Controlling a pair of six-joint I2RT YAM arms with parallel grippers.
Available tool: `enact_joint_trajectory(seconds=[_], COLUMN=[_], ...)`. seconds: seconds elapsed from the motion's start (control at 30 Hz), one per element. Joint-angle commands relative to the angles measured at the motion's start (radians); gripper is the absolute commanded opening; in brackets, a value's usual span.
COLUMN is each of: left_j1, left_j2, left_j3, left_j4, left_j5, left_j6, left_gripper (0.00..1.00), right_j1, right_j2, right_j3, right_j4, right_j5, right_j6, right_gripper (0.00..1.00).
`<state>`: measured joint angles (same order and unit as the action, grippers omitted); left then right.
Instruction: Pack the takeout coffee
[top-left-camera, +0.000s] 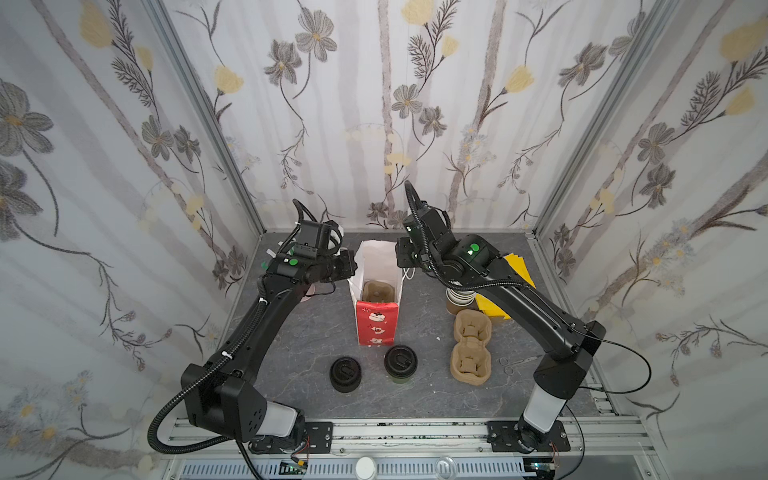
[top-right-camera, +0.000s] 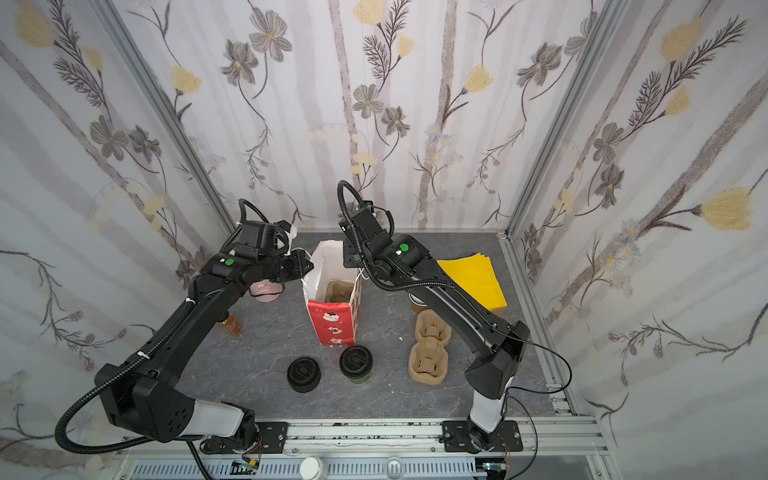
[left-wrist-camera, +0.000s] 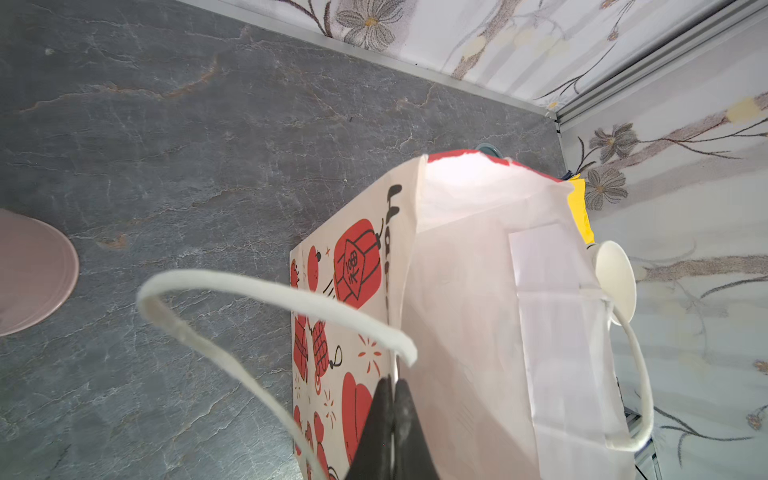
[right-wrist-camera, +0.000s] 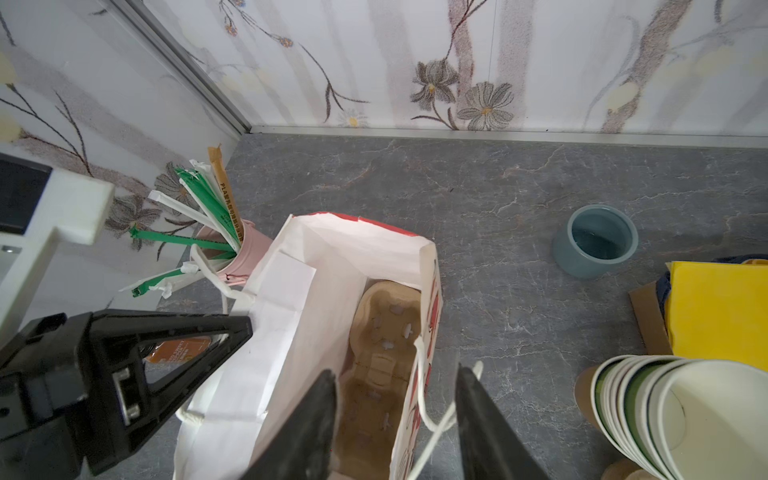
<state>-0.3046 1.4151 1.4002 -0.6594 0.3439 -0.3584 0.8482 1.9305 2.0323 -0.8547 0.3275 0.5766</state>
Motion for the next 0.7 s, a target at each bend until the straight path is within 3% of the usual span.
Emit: enact_joint_trajectory(seconds=[0.0, 0.13, 0.33, 0.57, 0.67], left_j1=[-0.001, -0.002, -0.001, -0.001, -0.002], left_j2=[-0.007, -0.007, -0.006, -0.005, -0.004], left_j3=[0.001, -0.006, -0.01, -0.012, -0.012], left_j4=[0.007, 0.006, 0.008, 0.014, 0.02], left_j5=[-0.021, -0.028, -0.028, -0.032, -0.035], left_j6=[0.006, 0.012, 0.015, 0.018, 0.016], left_gripper=[0.0, 0.0, 0.0, 0.0, 0.0], right_j1=[-0.002, -0.002, -0.007, -0.014, -0.017], right_j2=[-0.004, 0.026, 0.077, 0.143, 0.15], right_j3=[-0.034, -0.057, -0.046, 0.019, 0.028], right_j4=[-0.044, -0.044, -0.065, -0.085, -0.088], right_j5=[-0.022, -0.132, -0.152, -0.142, -0.139], right_j6=[0.048, 0.054, 0.077, 0.077, 0.077], right_gripper=[0.56, 0.62, 0.6, 0.33, 0.16])
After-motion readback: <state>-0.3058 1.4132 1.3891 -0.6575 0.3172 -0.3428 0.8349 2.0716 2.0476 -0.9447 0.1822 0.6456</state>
